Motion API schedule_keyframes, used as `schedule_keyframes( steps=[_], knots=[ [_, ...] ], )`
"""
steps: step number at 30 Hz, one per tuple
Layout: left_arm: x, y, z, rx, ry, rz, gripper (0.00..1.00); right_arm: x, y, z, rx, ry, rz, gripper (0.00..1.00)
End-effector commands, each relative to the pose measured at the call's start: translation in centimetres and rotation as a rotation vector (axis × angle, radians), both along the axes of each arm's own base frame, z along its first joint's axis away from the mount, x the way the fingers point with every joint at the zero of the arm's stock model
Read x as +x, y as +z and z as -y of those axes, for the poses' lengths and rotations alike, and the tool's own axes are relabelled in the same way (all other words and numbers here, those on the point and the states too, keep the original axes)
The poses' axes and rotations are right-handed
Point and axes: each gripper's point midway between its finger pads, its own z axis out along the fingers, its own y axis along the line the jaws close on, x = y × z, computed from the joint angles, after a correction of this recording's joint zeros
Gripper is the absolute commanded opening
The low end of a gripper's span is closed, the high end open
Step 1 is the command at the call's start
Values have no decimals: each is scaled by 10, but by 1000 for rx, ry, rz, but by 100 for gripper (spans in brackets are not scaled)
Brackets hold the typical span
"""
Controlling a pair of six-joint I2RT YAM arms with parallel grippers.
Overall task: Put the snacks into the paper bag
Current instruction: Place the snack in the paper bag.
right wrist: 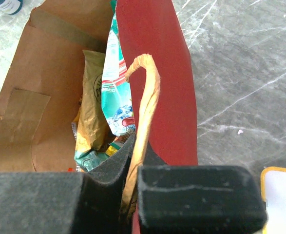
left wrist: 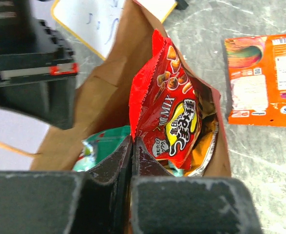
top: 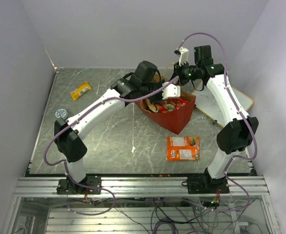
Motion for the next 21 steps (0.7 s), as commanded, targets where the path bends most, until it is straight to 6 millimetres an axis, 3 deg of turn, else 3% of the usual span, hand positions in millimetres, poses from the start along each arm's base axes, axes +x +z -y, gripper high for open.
schedule_keyframes(
  steps=[1, 7, 15, 18, 21],
  knots=[
    [-7, -24, 17, 8, -25, 2, 13, -8, 17, -3, 20, 23, 30, 0],
    [-13, -69, 29, 76, -27, -83, 12, -8, 14, -2, 17, 20, 23, 0],
    [1, -96, 39, 108, 64, -187, 18, -10, 15, 0, 10, 11, 32, 0],
    [-3, -93, 40, 105, 51, -206, 25, -10, 16, 1, 7, 7, 39, 0],
    [-6, -78, 39, 78, 42, -183, 32, -10, 15, 2, 5, 5, 38, 0]
  ],
)
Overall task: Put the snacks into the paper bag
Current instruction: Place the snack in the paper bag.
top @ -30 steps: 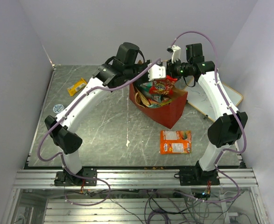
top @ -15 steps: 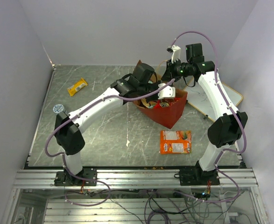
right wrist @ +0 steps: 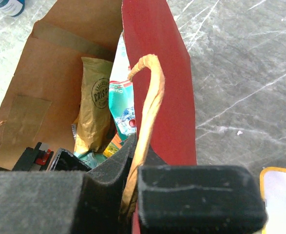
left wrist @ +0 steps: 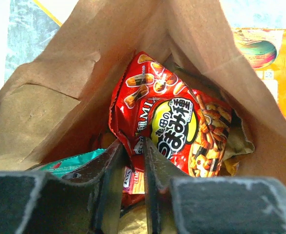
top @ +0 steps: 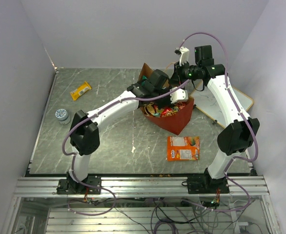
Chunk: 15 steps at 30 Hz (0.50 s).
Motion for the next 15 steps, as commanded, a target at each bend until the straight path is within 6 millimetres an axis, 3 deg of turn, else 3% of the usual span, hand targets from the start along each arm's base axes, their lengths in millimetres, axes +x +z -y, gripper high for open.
schedule_keyframes(
  steps=[1, 6, 15],
  knots=[
    [-22, 17, 0, -19, -32, -44, 35, -8, 9, 2, 1, 3, 23, 0],
    [-32, 47, -10, -37, -51, -14, 48, -9, 7, 3, -4, 0, 23, 0],
    [-29, 91, -51, -60, 21, 93, 70, -11, 9, 2, 0, 6, 25, 0]
  ],
)
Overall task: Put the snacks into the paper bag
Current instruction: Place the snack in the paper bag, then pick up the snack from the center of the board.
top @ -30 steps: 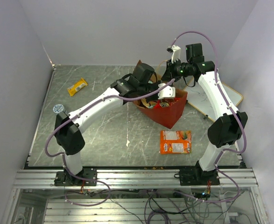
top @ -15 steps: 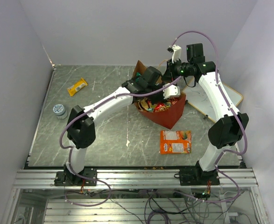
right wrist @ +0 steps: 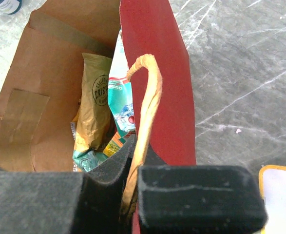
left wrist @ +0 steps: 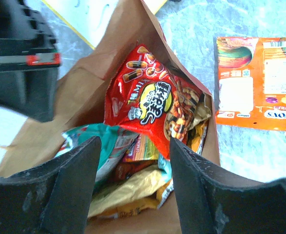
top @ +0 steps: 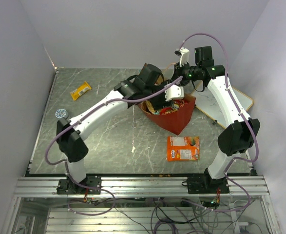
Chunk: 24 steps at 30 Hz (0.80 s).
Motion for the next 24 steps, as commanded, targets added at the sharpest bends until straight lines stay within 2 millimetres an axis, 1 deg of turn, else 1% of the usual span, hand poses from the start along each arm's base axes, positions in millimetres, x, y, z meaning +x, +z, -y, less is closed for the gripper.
schedule_keyframes(
  steps=[1, 4, 7, 10, 11, 13, 16, 20, 21, 24],
  knots=[
    [-1, 39, -29, -39, 40, 66, 70, -9, 11, 0, 7, 13, 20, 0],
    [7, 58, -52, -79, 89, 83, 72, -10, 12, 0, 8, 15, 21, 0],
    [23, 80, -82, -132, 180, 93, 73, -9, 12, -1, 8, 17, 20, 0],
    [45, 103, -123, -211, 305, 92, 73, -9, 12, -1, 11, 18, 19, 0],
    [57, 106, -142, -230, 368, 88, 73, -9, 12, -1, 11, 18, 17, 0],
    [71, 112, -173, -265, 466, 81, 72, -9, 11, -2, 13, 20, 16, 0],
    [94, 107, -222, -301, 639, 59, 71, -8, 10, -3, 15, 23, 13, 0],
    [120, 90, -290, -325, 859, 50, 71, -8, 10, -3, 17, 26, 13, 0],
    [127, 80, -314, -326, 922, 36, 71, -9, 10, -3, 17, 28, 14, 0],
    [143, 55, -366, -340, 1054, -7, 71, -9, 11, -3, 19, 28, 15, 0]
  ],
)
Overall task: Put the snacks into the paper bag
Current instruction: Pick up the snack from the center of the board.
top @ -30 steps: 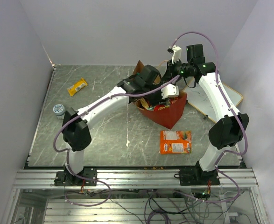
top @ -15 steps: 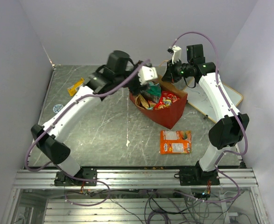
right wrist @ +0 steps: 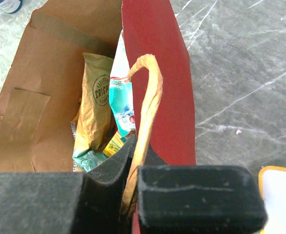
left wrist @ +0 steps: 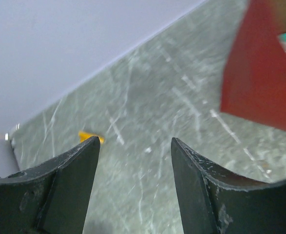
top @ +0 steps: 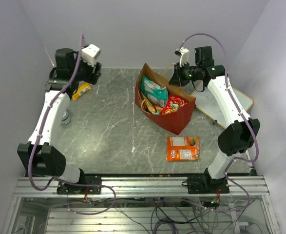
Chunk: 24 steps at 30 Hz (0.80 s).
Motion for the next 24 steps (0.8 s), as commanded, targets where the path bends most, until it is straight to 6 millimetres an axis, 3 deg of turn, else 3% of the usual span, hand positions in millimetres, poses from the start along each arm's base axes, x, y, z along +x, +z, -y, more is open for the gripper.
schedule_keyframes(
  steps=[1, 5, 10, 15, 24],
  knots=[
    [27, -21, -78, -88, 223, -29, 71, -8, 11, -3, 20, 22, 13, 0],
    [52, -68, -141, -87, 351, -111, 70, -8, 12, -4, 25, 27, 8, 0],
    [79, -132, -195, -111, 436, -252, 67, -8, 9, -4, 21, 26, 9, 0],
    [97, -189, -222, -143, 477, -382, 66, -7, 6, -2, 14, 22, 6, 0],
    [108, -243, -240, -276, 477, -507, 67, -6, 3, -2, 9, 18, -2, 0]
  ],
)
